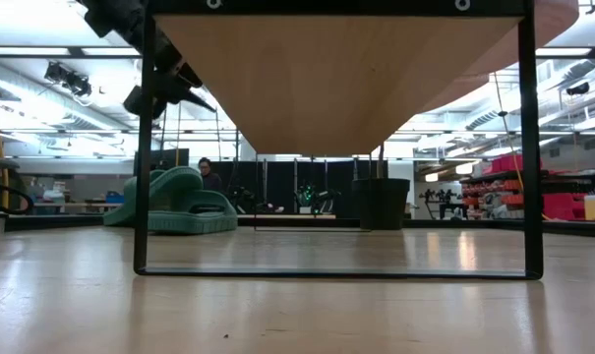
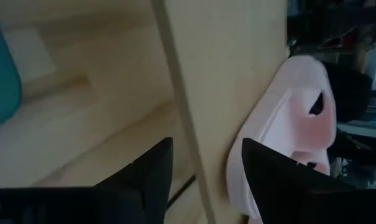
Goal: Pick and place slides into the shelf
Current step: Put the pink slide on the shelf
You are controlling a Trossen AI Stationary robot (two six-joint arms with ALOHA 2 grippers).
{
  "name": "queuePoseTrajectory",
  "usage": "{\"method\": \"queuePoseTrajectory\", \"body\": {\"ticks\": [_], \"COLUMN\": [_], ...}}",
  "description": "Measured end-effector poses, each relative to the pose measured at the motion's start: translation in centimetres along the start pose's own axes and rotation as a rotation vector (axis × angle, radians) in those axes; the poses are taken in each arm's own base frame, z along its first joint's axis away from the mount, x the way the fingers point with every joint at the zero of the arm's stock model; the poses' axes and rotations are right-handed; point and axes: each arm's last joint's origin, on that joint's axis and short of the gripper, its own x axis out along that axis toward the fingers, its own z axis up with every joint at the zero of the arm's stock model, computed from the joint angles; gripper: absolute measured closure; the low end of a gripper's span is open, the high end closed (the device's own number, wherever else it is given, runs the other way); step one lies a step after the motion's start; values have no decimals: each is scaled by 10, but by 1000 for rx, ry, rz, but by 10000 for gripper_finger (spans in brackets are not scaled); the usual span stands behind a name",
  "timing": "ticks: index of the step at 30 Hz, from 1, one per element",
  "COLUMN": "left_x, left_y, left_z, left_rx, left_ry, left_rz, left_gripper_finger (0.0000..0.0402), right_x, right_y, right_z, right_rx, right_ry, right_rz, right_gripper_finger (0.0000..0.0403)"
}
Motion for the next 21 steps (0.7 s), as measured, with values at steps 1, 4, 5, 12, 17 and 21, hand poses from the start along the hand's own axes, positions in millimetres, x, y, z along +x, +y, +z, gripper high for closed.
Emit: {"method": "queuePoseTrajectory", "body": {"ticks": [1, 4, 5, 12, 17, 21], "left_x": [-1, -3, -5, -29, -69, -100], "left_y": [-2, -2, -2, -7, -13, -15], "left_z": [1, 1, 1, -2, -6, -10], "left_rx": [12, 33, 43, 115, 200, 260], "left_ry": [-17, -35, -43, -143, -339, -490], "left_rz": [-6, -2, -6, -46, -119, -189], "left_gripper_finger": [211, 221, 224, 229, 230, 234], "right_x": [6, 27, 33, 71, 92, 103], "right_y": [0, 0, 0, 0, -8, -21], "right_z": [2, 7, 8, 19, 24, 27], "right_rx": [1, -2, -3, -3, 35, 86], "right_ry": [15, 59, 76, 116, 138, 152], "right_rz": [-4, -13, -13, -13, -40, -74], "right_gripper_finger": [158, 158, 158, 158, 165, 191]}}
